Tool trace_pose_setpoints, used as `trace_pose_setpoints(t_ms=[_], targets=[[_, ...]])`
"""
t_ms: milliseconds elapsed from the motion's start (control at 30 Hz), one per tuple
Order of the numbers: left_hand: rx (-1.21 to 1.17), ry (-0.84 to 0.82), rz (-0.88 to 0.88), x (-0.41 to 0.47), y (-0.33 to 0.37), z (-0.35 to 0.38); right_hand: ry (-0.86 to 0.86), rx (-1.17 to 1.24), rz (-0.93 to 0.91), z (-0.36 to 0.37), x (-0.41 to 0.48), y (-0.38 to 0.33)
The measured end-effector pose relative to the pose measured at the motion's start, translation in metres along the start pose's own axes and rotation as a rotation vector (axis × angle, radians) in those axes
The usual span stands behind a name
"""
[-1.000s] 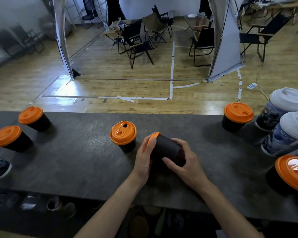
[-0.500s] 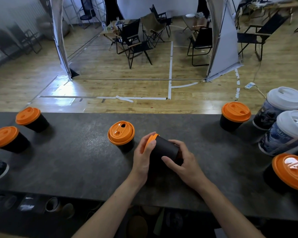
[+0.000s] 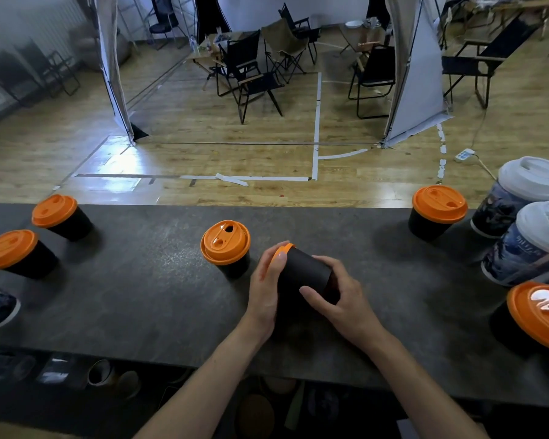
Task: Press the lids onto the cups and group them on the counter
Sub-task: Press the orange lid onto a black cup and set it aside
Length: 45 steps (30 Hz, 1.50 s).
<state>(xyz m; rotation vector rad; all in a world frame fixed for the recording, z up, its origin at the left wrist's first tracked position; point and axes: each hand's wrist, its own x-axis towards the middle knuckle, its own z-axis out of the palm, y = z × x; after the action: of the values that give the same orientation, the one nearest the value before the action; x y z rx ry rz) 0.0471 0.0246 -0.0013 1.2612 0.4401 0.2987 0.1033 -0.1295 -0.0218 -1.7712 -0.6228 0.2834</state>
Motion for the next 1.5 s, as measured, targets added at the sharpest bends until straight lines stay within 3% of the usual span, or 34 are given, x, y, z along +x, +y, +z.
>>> trace_pose_setpoints(t_ms=[300, 533, 733, 933, 1133, 1333, 1500], targets=[[0.014, 0.016, 0.025, 0.0012, 0.0001, 0.0001, 0.032, -0.034, -0.093, -0.0018, 0.0010, 0.0052], [0.006, -0.021, 0.035, 0.0003, -0.0006, -0.0002, -0.008, -0.006, -0.032, 0.0008, 0.0017, 0.0009], [0.082, -0.024, 0.042, 0.0028, 0.0021, -0.0037, 0.003, -0.034, -0.085, -0.0007, 0.0009, 0.0031], [-0.033, -0.009, 0.006, 0.0032, 0.0016, -0.0068, -0.025, -0.022, -0.018, 0.0011, 0.0027, 0.0028], [0.019, 0.044, 0.004, 0.0059, 0.0015, -0.0010, 0.020, -0.042, -0.104, 0.0004, 0.0004, 0.0046], [-0.026, 0.001, 0.015, 0.0057, -0.0001, -0.0056, 0.013, -0.088, -0.078, 0.0022, 0.0021, 0.0036], [0.102, -0.029, 0.060, 0.0047, -0.0015, -0.0043, 0.041, -0.093, -0.117, 0.0006, 0.0014, 0.0073]])
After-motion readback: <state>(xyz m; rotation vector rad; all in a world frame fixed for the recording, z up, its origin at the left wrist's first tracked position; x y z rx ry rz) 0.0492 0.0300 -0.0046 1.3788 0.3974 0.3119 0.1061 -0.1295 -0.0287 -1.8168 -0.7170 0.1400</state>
